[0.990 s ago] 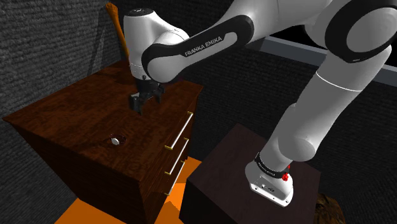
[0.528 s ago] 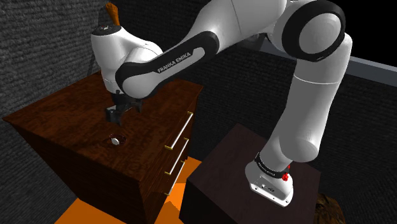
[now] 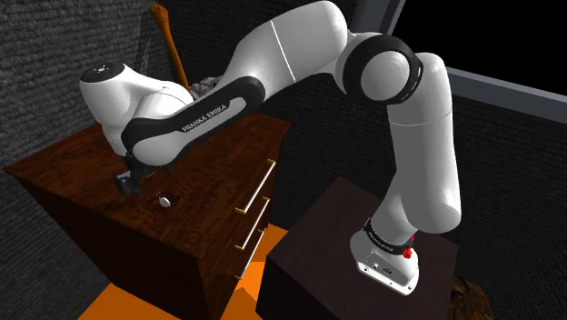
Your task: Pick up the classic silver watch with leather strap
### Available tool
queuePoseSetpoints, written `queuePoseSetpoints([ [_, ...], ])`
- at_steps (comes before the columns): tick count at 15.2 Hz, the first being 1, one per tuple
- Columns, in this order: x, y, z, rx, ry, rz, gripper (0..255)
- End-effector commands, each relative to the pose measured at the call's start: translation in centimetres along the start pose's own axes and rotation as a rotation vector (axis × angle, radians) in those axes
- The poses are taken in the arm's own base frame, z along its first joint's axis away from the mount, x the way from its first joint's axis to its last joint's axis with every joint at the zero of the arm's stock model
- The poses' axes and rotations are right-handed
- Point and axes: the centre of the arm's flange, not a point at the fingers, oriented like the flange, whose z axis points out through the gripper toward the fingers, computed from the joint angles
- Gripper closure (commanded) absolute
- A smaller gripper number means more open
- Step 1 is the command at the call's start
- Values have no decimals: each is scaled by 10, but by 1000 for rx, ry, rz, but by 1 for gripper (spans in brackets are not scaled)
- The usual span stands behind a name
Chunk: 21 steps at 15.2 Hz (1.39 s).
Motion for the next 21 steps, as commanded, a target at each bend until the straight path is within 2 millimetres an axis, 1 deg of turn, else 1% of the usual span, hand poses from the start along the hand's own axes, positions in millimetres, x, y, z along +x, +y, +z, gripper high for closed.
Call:
queuePoseSetpoints([
  [1,1,-6,11,-1,2,-1,0],
  [6,-1,-8,37,-1,2,-1,0],
  [8,-1,-9,40,-1,1,-1,0],
  [9,-1,-9,40,-1,1,-1,255],
  [18,-1,-9,40,-1,2,-1,255],
  [21,0,-7,24,-1,2,-1,255],
])
